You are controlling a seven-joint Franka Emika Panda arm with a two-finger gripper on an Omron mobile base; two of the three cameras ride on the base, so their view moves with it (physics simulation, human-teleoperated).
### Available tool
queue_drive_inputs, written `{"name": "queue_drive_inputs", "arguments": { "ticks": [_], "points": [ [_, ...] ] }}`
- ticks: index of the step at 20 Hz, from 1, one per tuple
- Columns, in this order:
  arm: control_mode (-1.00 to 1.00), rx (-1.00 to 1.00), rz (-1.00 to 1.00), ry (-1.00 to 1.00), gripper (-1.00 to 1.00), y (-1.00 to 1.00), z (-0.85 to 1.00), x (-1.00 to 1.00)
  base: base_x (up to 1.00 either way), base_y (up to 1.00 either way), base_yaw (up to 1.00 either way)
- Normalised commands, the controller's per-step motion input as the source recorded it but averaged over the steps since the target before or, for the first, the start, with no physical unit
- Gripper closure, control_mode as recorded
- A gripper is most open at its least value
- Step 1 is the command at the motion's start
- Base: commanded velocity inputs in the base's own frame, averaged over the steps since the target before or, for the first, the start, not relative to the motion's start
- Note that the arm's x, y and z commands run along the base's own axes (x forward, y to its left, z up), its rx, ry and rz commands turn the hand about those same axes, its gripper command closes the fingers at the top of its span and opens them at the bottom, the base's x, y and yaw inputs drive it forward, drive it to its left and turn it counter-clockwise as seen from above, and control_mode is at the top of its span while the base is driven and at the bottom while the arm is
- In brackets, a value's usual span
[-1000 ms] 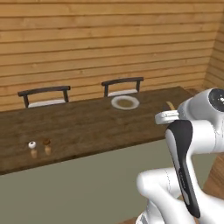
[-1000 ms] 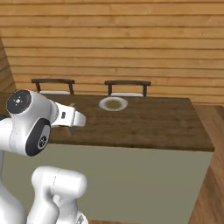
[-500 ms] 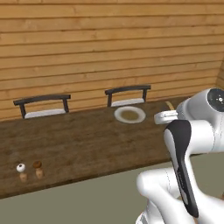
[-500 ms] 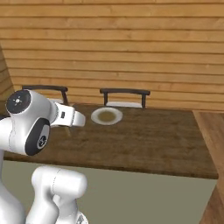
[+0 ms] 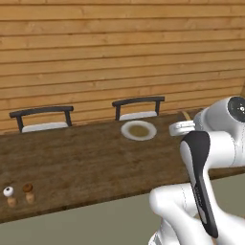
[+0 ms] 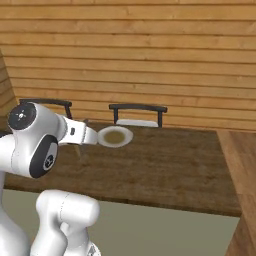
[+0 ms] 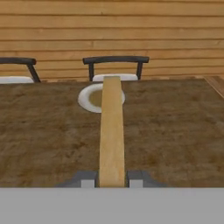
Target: Start the toaster. Once the lever pops up, take the bread to the plate on the dining counter.
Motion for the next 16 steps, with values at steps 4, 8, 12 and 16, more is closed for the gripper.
{"name": "queue_drive_inputs", "arguments": {
  "ticks": [4, 8, 12, 16],
  "points": [
    [1.0, 0.0, 0.0, 0.0, 1.0, 0.0, 0.0, 0.0, 0.41, -0.04, 0.0],
    [-1.0, 0.01, 0.02, 0.0, 1.0, 0.0, -0.07, 0.13, 0.34, -0.03, 0.04],
    [-1.0, 0.06, 0.13, 0.0, 1.0, -0.03, -0.31, 0.63, 0.0, 0.0, 0.0],
    [-1.0, 0.12, 0.15, 0.01, 1.0, -0.03, -0.37, 0.95, 0.0, 0.0, 0.0]
  ]
}}
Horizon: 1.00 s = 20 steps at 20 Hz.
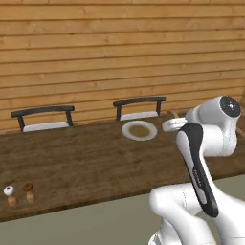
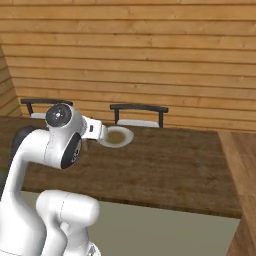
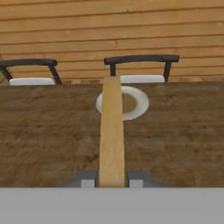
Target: Start the toaster. Once the lever pops up, take the bread to the plate on the dining counter.
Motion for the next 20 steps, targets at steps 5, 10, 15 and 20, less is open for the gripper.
{"name": "queue_drive_inputs", "arguments": {
  "ticks": [5, 10, 15, 20],
  "points": [
    [-1.0, 0.14, 0.1, 0.07, 1.0, -0.02, -0.22, 0.93, 0.0, 0.0, 0.0],
    [-1.0, 0.08, 0.02, 0.13, 1.0, 0.0, -0.15, 0.87, 0.0, 0.0, 0.0],
    [-1.0, 0.05, 0.0, 0.2, 1.0, 0.0, -0.21, 0.87, 0.0, 0.0, 0.0],
    [-1.0, 0.11, 0.04, 0.15, 1.0, 0.0, -0.24, 0.67, 0.0, 0.0, 0.0]
  ]
}}
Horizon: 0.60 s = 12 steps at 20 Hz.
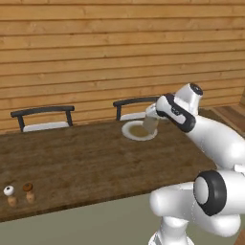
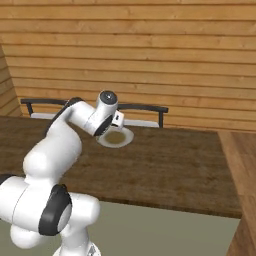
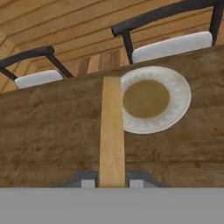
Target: Start the toaster. Once the lever pops up, take the bread to the plate on the dining counter.
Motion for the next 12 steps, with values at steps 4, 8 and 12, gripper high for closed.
{"name": "queue_drive_inputs", "arguments": {
  "ticks": [4, 8, 12],
  "points": [
    [-1.0, 0.13, 0.06, 0.02, 1.0, 0.0, -0.28, 0.49, 0.0, 0.0, 0.0],
    [-1.0, 0.07, 0.08, 0.1, 1.0, 0.0, -0.18, 0.31, 0.0, 0.0, 0.0],
    [-1.0, 0.02, 0.06, 0.13, 1.0, 0.0, -0.31, 0.55, 0.0, 0.0, 0.0]
  ]
}}
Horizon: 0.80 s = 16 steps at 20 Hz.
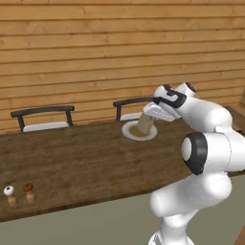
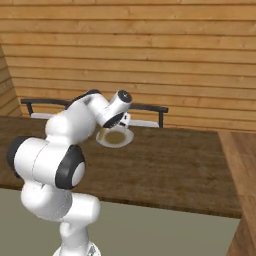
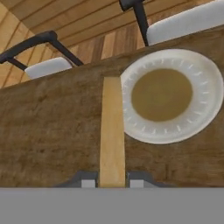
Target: Start the toaster. Once the lever pops up, take the bread to the plate on the dining counter.
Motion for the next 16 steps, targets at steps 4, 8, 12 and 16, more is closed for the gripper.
{"name": "queue_drive_inputs", "arguments": {
  "ticks": [4, 8, 12, 16],
  "points": [
    [-1.0, 0.01, 0.0, 0.04, 1.0, 0.0, -0.36, 0.65, 0.0, 0.0, 0.0],
    [-1.0, 0.04, 0.0, 0.0, 1.0, 0.0, -0.39, 0.42, 0.0, 0.0, 0.0],
    [-1.0, 0.03, 0.0, 0.0, 1.0, 0.0, -0.39, 0.47, 0.0, 0.0, 0.0],
    [-1.0, 0.0, 0.0, 0.0, 1.0, 0.01, -0.36, 0.56, 0.0, 0.0, 0.0]
  ]
}}
